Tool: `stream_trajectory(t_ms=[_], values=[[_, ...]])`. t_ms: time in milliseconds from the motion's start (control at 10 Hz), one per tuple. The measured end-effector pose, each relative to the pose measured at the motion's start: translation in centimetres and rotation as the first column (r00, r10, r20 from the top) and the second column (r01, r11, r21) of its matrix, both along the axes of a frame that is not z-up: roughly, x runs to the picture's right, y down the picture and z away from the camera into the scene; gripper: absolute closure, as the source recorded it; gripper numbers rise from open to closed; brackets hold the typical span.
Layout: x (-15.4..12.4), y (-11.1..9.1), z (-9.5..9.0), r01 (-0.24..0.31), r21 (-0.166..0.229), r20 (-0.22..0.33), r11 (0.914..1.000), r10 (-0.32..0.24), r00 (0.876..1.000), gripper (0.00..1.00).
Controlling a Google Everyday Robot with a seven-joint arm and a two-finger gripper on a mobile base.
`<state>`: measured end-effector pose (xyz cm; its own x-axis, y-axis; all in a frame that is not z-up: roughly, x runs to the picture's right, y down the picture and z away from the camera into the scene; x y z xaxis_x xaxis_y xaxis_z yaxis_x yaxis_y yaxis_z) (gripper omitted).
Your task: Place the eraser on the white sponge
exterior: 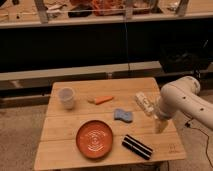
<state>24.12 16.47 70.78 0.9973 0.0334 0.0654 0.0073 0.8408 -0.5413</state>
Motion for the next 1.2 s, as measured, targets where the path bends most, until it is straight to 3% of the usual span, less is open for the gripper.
stream_trajectory(t_ms=[600,1200], values=[[-2.0,3.3,1.0,0.007,-0.043,0.071,0.9990,-0.004,0.997,0.20],[-3.7,6.4,2.2,-0.022,-0.084,0.113,0.9963,0.031,0.993,0.20]])
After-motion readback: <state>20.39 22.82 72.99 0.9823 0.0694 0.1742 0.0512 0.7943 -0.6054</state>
